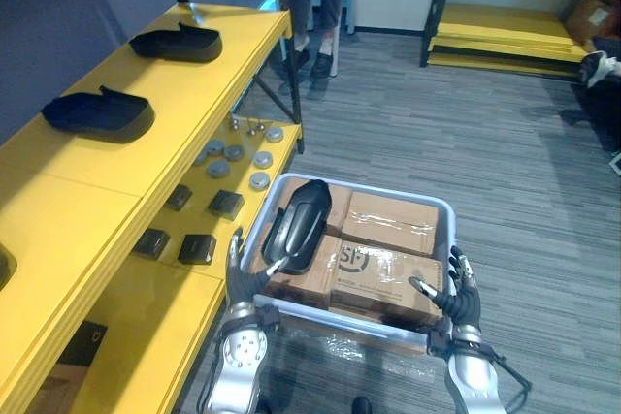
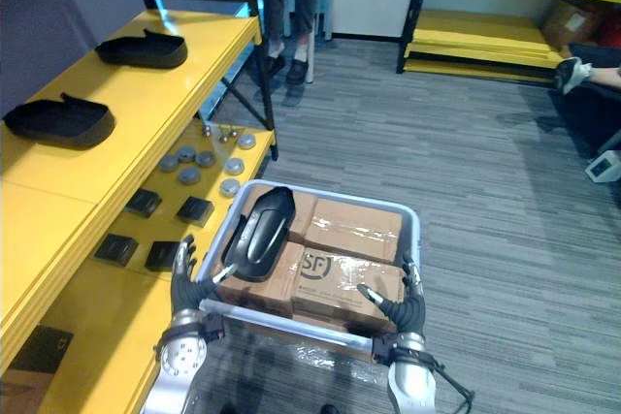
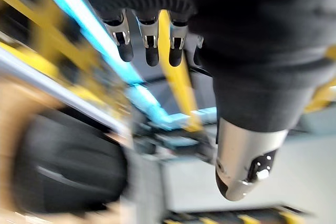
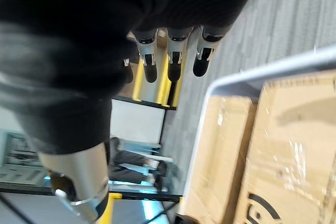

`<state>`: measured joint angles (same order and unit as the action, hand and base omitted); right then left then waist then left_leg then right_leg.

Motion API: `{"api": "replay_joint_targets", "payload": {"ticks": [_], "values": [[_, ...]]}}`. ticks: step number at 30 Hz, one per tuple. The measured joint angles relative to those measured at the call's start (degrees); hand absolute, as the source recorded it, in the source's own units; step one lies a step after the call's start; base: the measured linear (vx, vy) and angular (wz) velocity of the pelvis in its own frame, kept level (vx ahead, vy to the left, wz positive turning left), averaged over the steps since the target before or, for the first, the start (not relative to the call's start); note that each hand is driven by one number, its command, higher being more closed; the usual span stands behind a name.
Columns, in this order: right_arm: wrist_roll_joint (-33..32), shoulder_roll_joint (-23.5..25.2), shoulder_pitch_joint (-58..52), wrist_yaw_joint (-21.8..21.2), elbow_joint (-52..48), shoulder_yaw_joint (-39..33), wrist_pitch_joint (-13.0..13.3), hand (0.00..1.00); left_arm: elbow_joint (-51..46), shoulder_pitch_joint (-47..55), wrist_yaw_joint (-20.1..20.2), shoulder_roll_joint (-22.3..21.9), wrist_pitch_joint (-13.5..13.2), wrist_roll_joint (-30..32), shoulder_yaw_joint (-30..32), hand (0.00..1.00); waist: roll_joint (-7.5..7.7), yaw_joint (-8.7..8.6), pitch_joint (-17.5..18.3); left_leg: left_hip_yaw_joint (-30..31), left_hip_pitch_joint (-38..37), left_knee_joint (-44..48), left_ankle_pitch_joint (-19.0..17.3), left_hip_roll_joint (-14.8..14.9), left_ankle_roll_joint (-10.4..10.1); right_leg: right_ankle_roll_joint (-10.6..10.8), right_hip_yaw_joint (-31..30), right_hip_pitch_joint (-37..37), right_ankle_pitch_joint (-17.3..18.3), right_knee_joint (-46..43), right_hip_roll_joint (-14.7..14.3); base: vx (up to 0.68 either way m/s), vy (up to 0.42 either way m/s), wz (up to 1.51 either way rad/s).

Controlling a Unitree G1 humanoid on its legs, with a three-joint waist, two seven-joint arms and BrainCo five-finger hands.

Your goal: Walk over and take plastic housings, then place them on the shelf

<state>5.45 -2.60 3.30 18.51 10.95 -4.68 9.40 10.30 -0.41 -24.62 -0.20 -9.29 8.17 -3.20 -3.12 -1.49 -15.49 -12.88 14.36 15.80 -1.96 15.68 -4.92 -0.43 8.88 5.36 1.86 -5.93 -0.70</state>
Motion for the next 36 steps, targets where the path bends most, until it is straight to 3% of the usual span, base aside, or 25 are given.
{"api": "replay_joint_targets", "payload": {"ticks": [1, 2, 4, 5, 11, 17, 23, 31, 32, 36], "values": [[0.5, 0.2, 2.5, 0.7, 2.2, -0.7, -0.2, 0.0, 0.9, 0.0, 0.0, 0.5, 0.0, 0.0, -0.3, 0.0, 0.46, 0.84, -0.8, 0.5, 0.3, -1.0, 1.2, -0.6, -1.1, 0.4, 0.1, 0.8, 0.1, -0.4, 0.5, 0.03, 0.26, 0.45], [1.0, 0.3, 7.5, 2.0, 5.4, -2.2, -0.9, 0.0, 2.3, -0.5, 0.1, 1.4, 0.3, 0.0, -1.1, 0.0, 1.34, 2.23, -2.5, 0.7, 1.5, -2.9, 2.4, -2.6, 0.0, 1.4, 1.0, 2.7, 0.1, -1.0, 2.2, -0.01, 0.171, 0.53], [1.9, 0.2, 14.4, 5.1, 9.4, -4.7, -2.8, 0.0, 3.5, -1.0, 0.2, 2.2, 0.7, -0.2, -2.5, 0.0, 1.31, 3.75, -5.3, 1.9, 2.6, -5.7, 4.5, -5.5, 1.2, 2.6, 2.8, 3.8, 0.0, -1.0, 4.6, 0.01, 0.219, 0.64], [2.0, 0.5, 18.3, 6.3, 11.5, -6.3, -4.1, 0.0, 4.5, -1.3, 0.2, 2.9, 0.7, -0.2, -2.8, 0.0, 1.29, 5.34, -6.8, 2.2, 2.7, -6.7, 5.2, -6.9, 1.7, 3.2, 3.6, 3.9, -0.1, -0.8, 5.8, 0.04, 0.18, 0.39], [3.4, -1.0, 36.1, 12.6, 21.0, -9.8, -7.5, 0.0, 13.5, -4.3, -0.1, 6.1, 0.5, -0.2, -2.9, 0.0, 1.28, 8.83, -8.7, 4.9, 6.7, -6.9, 5.8, -9.8, 2.7, 4.8, 6.4, 5.3, -0.9, 0.7, 8.0, 0.09, 0.099, 0.34], [4.4, -7.1, 46.7, 16.5, 30.6, -11.2, -9.6, 0.0, 24.0, -5.9, 0.1, 6.3, -0.3, -2.8, -4.2, 0.0, 1.37, 9.91, -10.4, 5.4, 9.4, -6.1, 5.8, -9.6, 2.7, 5.0, 6.4, 7.3, -1.3, 0.5, 7.6, 0.02, 0.008, 0.02], [6.9, -12.8, 53.2, 17.6, 41.0, -12.3, -12.6, 0.0, 35.8, -8.6, 0.3, 6.2, -0.7, -6.5, -4.7, 0.0, 1.05, 10.18, -11.3, 6.8, 12.5, -5.3, 5.9, -9.5, 2.9, 5.1, 6.4, 9.8, -2.5, 0.6, 7.3, -0.01, 0.01, 0.02], [7.4, -13.6, 57.7, 16.1, 49.3, -9.9, -13.6, 0.0, 42.7, -11.0, 2.3, 6.2, -0.5, -10.5, -1.3, 0.0, 0.83, 10.62, -11.6, 7.7, 14.4, -4.9, 6.2, -9.3, 3.3, 4.8, 6.4, 10.9, -3.0, 1.2, 6.8, -0.01, 0.007, 0.02], [7.4, -14.1, 57.9, 15.1, 49.6, -8.8, -13.6, 1.0, 43.3, -11.2, 2.5, 6.3, -0.2, -11.4, -0.3, 0.0, 0.84, 10.63, -11.6, 7.7, 14.5, -4.7, 6.2, -9.3, 3.3, 4.8, 6.4, 10.9, -3.0, 1.2, 6.7, 0.0, 0.0, 0.0], [8.5, -16.0, 59.5, 11.9, 52.1, -6.4, -13.7, 1.0, 45.2, -11.6, 2.5, 6.9, 0.3, -12.0, 1.3, 0.0, 0.91, 10.09, -11.6, 7.7, 14.6, -4.6, 6.2, -9.1, 3.3, 4.8, 6.3, 10.9, -3.0, 1.3, 6.4, 0.0, 0.0, 0.0]]}}
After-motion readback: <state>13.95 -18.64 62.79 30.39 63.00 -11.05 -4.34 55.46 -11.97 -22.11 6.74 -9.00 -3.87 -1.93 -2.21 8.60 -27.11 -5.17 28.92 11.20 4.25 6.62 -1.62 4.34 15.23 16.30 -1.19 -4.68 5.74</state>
